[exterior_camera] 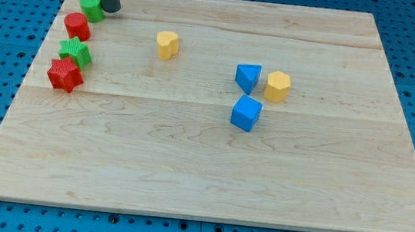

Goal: Push the yellow hexagon towards the blue cube

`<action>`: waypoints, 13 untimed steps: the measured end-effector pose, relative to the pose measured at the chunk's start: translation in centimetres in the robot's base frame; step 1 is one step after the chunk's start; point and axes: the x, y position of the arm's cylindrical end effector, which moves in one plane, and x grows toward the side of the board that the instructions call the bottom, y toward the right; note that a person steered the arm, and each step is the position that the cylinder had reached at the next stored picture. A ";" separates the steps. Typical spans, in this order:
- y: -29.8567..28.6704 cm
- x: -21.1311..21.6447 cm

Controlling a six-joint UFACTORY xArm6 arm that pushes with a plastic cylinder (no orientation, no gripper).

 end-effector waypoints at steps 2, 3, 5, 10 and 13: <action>-0.1 0.0; -0.1 0.0; -0.1 -0.6; 10.8 0.2; 13.0 2.9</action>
